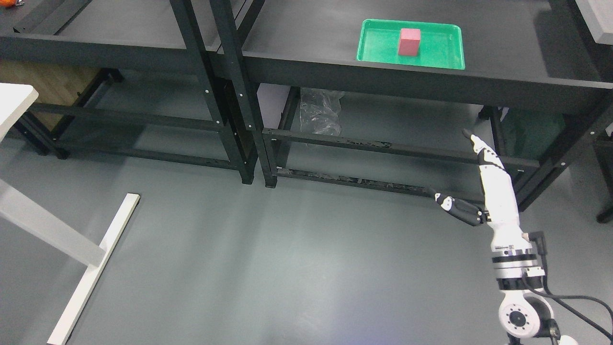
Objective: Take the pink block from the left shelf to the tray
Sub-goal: 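Reach the right hand toward the pink cube in the green tray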
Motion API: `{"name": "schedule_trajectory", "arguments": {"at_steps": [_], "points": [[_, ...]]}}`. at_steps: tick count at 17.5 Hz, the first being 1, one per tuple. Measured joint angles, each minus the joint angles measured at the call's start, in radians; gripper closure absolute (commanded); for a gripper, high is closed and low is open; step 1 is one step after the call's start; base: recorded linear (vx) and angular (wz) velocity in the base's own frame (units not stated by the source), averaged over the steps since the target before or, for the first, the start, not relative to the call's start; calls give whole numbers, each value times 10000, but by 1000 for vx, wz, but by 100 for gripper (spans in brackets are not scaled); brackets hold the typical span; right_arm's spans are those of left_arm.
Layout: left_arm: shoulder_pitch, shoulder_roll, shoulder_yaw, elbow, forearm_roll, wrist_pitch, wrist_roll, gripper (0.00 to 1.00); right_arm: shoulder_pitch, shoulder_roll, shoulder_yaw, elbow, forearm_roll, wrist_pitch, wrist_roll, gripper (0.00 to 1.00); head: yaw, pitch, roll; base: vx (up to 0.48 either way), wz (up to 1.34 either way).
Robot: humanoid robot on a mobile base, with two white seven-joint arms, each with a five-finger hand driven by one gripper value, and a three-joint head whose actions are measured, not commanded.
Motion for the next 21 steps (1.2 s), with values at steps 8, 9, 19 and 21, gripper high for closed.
{"name": "schedule_trajectory", "arguments": {"at_steps": [8,9,19,21], "points": [[-2,0,0,0,0,0,0,0,-15,-183,0,-9,2210,449,-1535,3,0,0,0,273,-34],[-2,0,0,0,0,0,0,0,-12,-185,0,-9,2359,479,-1558,2,0,0,0,251,-30],[-1,0,0,0,0,0,0,0,27,-123,0,-12,1938,303,-1555,0,0,0,0,238,42],[-1,0,0,0,0,0,0,0,47,-92,0,-13,1703,256,-1536,0,0,0,0,209,58]]}}
